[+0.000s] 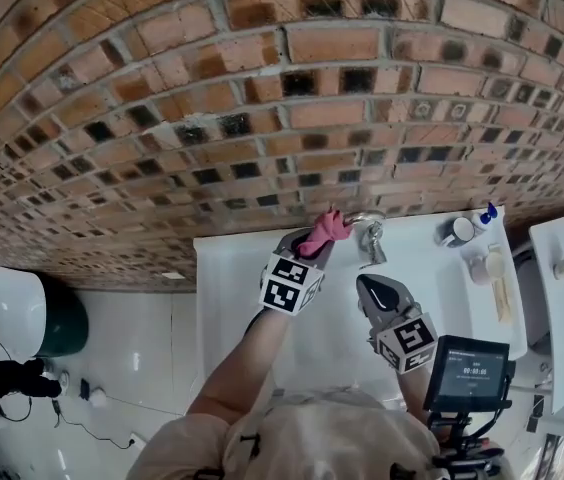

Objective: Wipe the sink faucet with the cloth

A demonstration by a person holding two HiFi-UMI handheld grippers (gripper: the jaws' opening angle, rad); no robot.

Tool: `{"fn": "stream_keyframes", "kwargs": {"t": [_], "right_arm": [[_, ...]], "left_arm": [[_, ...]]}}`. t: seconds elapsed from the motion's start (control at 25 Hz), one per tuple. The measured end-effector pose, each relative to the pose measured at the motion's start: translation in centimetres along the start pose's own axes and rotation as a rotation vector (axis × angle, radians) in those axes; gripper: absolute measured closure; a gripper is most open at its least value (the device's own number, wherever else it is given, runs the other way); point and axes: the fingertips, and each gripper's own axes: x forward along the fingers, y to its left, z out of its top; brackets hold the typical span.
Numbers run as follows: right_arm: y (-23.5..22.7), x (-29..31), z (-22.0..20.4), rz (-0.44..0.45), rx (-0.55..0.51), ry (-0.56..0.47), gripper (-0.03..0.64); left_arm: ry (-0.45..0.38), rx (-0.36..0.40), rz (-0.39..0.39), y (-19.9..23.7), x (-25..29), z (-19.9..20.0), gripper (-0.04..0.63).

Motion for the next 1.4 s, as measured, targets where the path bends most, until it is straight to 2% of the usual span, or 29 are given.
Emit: {"fn": "stream_keyframes", "kwargs": {"t": [0.08,0.2,0.36,0.48,0.56,0.64,0.76,0.92,1.04,1.12,1.24,1.32,1.4], "right_arm": [[0.4,-0.1,0.1,0.000,0.004,-0.015,0.630],[0.8,0.2,0.8,0.007,0.012,-0.044,0.630],[0.8,0.2,2.0,0.005,0.011,-0.058,0.630],[0.6,-0.3,3.4,-0.016,0.005,-0.092,0.630],[0.6,-0.6,3.4,-0.019,-0.006,-0.105,0.630],[0.5,-0.7,2.5,-0.020,-0.015,-0.108,0.629],[0.3,-0.8,2.3,-0.026,0.005,-0.097,0.629],[0.4,-0.7,2.2,-0.029,0.024,-0.080,0.629],[0.7,-0.6,2.1,-0.023,0.025,-0.071,0.629],[0.9,-0.6,2.4,-0.018,0.018,-0.078,0.629],[0.7,-1.1,2.7,-0.027,0.015,-0.090,0.629],[0.3,-1.7,2.3,-0.039,0.011,-0.094,0.629],[-0.2,-2.4,1.8,-0.053,0.016,-0.096,0.629]], "left_arm": [[0.031,-0.046,0.002,0.5,-0.2,-1.9,0.486],[-0.010,-0.071,0.006,0.5,-1.0,-1.3,0.486],[-0.119,-0.023,-0.014,-1.3,-1.6,3.4,0.486],[-0.136,0.019,-0.040,-2.9,-0.5,5.4,0.485],[-0.143,0.047,-0.028,-3.1,0.1,5.6,0.486],[-0.149,0.044,-0.009,-2.5,0.1,5.3,0.486],[-0.102,0.025,0.009,-1.1,-0.2,3.3,0.483],[0.008,0.049,0.044,0.3,0.1,-0.7,0.483],[0.039,-0.035,0.022,0.1,0.1,-2.7,0.483],[-0.003,-0.066,0.005,-0.6,-0.5,-1.5,0.485],[-0.114,-0.028,-0.021,-2.5,-1.1,3.3,0.485],[-0.168,0.000,-0.066,-4.5,-0.8,6.3,0.483],[-0.175,-0.008,-0.133,-6.6,0.5,7.5,0.483]]}}
